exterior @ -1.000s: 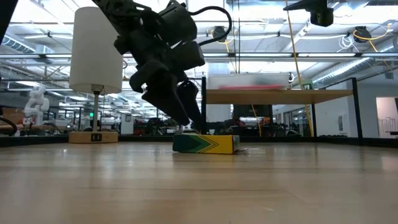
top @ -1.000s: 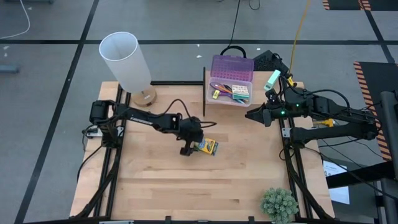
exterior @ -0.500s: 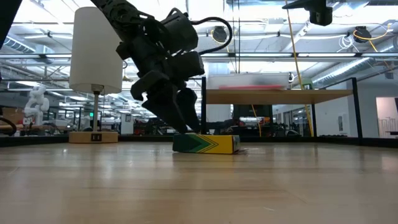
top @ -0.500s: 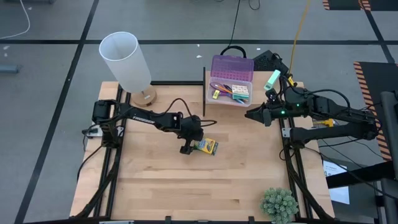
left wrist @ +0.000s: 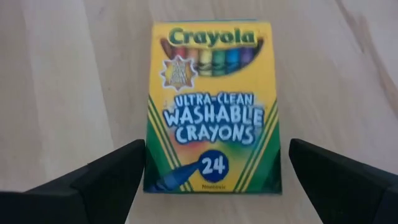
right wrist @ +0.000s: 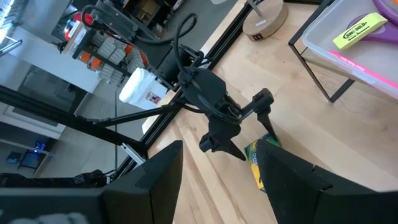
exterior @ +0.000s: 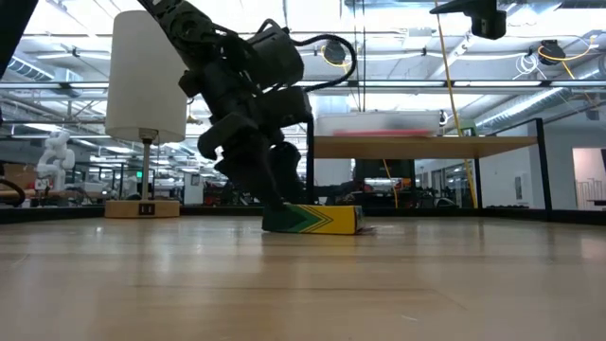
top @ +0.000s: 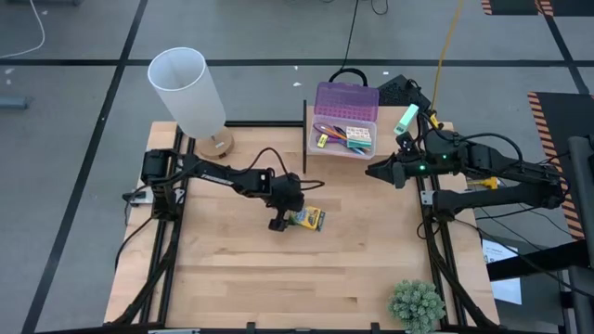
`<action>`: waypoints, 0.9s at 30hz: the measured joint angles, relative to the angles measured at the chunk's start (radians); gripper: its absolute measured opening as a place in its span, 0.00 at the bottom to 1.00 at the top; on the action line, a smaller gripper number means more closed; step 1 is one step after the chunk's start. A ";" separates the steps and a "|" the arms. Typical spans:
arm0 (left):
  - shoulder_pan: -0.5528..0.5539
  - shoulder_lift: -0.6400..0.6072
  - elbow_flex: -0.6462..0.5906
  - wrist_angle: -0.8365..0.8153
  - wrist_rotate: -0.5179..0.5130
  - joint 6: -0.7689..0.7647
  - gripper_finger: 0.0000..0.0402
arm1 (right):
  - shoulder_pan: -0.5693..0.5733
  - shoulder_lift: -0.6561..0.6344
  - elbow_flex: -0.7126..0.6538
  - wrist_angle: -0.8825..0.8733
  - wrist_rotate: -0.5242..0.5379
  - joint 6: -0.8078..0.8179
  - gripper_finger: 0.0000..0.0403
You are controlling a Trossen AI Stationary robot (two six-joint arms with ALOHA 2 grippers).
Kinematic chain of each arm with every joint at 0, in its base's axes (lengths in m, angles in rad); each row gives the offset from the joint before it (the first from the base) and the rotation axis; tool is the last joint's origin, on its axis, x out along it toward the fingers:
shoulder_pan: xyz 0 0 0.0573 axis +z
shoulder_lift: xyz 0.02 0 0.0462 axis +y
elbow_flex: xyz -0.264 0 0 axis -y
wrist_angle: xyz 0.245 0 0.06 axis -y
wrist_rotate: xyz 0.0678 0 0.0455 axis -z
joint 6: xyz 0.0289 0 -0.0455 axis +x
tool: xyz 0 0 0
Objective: Pick & place school supplies into a supply box
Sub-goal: Put the yellow pack of crayons into the purple supply box
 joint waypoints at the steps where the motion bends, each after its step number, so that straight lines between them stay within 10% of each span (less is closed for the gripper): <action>1: -0.001 0.000 0.000 0.001 0.000 -0.001 1.00 | 0.000 0.000 0.000 0.000 0.000 0.000 0.49; 27: -0.005 0.056 -0.001 0.036 -0.011 -0.033 0.99 | 0.000 0.000 0.000 0.000 0.000 -0.012 0.49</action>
